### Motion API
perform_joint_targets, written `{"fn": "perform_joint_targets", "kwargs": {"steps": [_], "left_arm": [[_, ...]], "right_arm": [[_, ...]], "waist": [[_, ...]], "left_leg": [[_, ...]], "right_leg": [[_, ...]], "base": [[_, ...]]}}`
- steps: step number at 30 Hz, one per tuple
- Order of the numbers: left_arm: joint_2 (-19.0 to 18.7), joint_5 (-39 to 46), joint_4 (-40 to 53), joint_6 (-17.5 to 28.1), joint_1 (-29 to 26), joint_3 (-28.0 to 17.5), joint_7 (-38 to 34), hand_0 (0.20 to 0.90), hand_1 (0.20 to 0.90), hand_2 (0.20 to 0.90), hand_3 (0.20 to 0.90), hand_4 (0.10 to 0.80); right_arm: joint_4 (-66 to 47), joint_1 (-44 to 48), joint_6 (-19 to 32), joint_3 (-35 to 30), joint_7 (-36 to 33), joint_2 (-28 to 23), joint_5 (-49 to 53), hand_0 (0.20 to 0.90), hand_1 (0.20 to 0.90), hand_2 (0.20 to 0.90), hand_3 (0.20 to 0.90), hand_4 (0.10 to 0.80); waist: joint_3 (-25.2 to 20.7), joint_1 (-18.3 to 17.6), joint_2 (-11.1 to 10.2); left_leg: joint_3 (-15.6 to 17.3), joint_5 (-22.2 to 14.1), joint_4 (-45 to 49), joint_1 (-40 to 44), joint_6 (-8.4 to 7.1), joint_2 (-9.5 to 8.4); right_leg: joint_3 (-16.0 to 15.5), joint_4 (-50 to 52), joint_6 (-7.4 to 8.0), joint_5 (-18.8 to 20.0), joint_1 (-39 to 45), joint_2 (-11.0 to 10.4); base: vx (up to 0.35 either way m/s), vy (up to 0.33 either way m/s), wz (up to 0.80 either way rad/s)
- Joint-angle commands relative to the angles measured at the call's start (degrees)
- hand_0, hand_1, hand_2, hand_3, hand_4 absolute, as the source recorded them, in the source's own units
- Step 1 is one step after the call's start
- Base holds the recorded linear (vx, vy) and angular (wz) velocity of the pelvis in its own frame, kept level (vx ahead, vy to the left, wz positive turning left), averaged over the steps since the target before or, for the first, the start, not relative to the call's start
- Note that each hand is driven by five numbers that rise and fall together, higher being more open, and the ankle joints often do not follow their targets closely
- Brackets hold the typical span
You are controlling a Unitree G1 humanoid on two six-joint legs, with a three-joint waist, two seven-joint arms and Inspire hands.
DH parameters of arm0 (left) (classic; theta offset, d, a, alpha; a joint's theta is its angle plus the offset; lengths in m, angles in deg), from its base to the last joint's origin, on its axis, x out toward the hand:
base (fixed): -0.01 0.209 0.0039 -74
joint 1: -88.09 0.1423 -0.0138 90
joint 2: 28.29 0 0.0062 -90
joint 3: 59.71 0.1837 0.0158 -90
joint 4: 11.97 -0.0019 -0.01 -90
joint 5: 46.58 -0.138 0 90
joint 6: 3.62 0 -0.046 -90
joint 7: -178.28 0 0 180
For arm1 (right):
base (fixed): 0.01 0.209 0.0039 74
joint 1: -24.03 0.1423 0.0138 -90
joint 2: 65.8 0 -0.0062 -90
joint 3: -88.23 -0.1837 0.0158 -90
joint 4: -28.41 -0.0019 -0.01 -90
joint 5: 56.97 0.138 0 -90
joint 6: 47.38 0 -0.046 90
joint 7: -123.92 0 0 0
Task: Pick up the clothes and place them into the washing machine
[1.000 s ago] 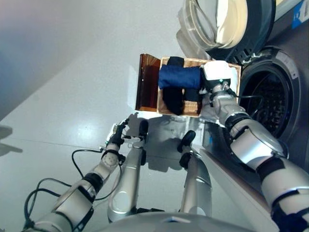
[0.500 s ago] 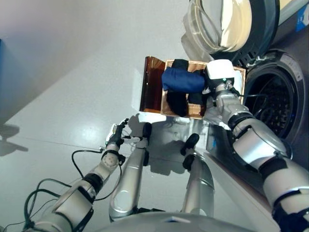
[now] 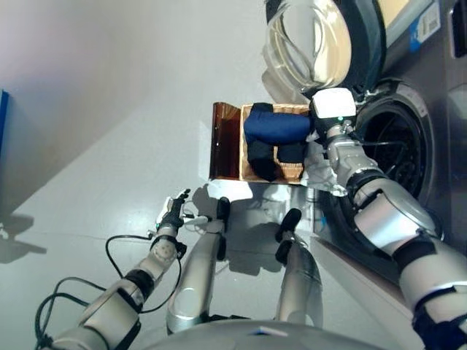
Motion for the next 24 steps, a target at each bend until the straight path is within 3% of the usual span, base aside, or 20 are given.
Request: {"fn": "perform_joint_targets", "kwargs": {"steps": [1,8,12,16,17,18,21,24], "left_arm": [[-0.40,0.33,-1.79,2.12,-0.75,-2.94,-2.00,0.900,0.900,0.900,0.900,0.800],[0.48,1.00,-3.05,1.84,1.63,-4.18,-1.18,0.900,0.900,0.900,0.900,0.800],[1.61,0.99,-4.14,1.74,2.50,-4.24,-1.20,0.900,0.900,0.900,0.900,0.800],[1.88,0.71,-4.04,1.63,2.66,-4.27,-1.28,0.900,0.900,0.900,0.900,0.800],[2.06,0.53,-3.72,1.56,2.53,-3.94,-1.33,0.900,0.900,0.900,0.900,0.800],[2.05,0.53,-3.72,1.56,2.54,-3.93,-1.33,0.900,0.900,0.900,0.900,0.800],[2.27,-0.38,-3.36,1.47,2.15,-2.93,-1.65,0.900,0.900,0.900,0.900,0.800],[2.49,-0.51,-2.88,1.65,2.35,-2.48,-1.72,0.900,0.900,0.900,0.900,0.800]], "right_arm": [[-4.70,7.63,0.17,-2.88,-3.90,-3.97,5.59,0.200,0.200,0.200,0.200,0.300],[-8.84,1.76,3.99,-11.75,-2.54,-1.43,19.37,0.200,0.200,0.200,0.200,0.300],[-12.21,-5.90,8.90,-21.75,-1.82,2.49,36.78,0.200,0.200,0.200,0.200,0.300],[-12.82,-9.60,11.82,-27.07,-0.47,5.14,47.91,0.200,0.200,0.200,0.200,0.300],[-12.04,-11.17,13.80,-30.68,0.44,7.07,55.30,0.200,0.200,0.200,0.200,0.300],[-12.03,-11.18,13.80,-30.68,0.46,7.07,55.32,0.200,0.200,0.200,0.200,0.300],[-12.01,-13.62,17.83,-35.57,2.78,11.01,67.82,0.200,0.200,0.200,0.200,0.300],[-12.27,-14.72,19.57,-37.54,3.13,12.45,71.77,0.200,0.200,0.200,0.200,0.300]], "waist": [[-0.73,-1.58,-0.29],[-1.72,-3.14,0.81],[-2.36,-4.16,2.00],[-2.44,-4.16,2.66],[-2.18,-4.10,3.31],[-2.20,-4.08,3.30],[-1.37,-3.94,4.66],[-1.33,-3.82,5.26]], "left_leg": [[-0.45,-3.14,-0.59,0.82,-3.89,0.17],[1.12,-2.71,-2.22,4.03,-3.75,0.16],[2.29,-2.00,-3.84,5.09,-3.73,0.08],[2.56,-1.70,-4.26,5.08,-3.68,-0.01],[2.56,-1.81,-3.86,4.76,-3.62,-0.03],[2.57,-1.82,-3.85,4.74,-3.62,-0.03],[2.54,-1.95,-3.41,4.33,-3.52,-0.05],[2.66,-1.84,-3.62,4.17,-3.58,-0.07]], "right_leg": [[0.96,-1.48,1.20,-4.77,5.71,1.16],[2.29,-5.30,1.69,-2.91,8.88,1.09],[3.12,-7.71,2.09,-1.59,9.42,1.21],[3.19,-7.82,2.10,-1.67,9.23,1.11],[3.19,-7.28,2.08,-1.88,8.82,0.94],[3.20,-7.26,2.08,-1.89,8.80,0.94],[3.41,-5.98,1.94,-2.45,7.78,0.79],[3.53,-5.99,1.96,-2.53,7.61,0.72]], "base": [[-0.005,0.051,-0.05],[-0.010,0.029,-0.15],[-0.015,0.038,-0.13],[-0.012,0.011,-0.14],[0.000,0.000,0.00],[0.000,0.000,0.00],[-0.005,0.013,-0.02],[0.001,0.004,-0.01]]}}
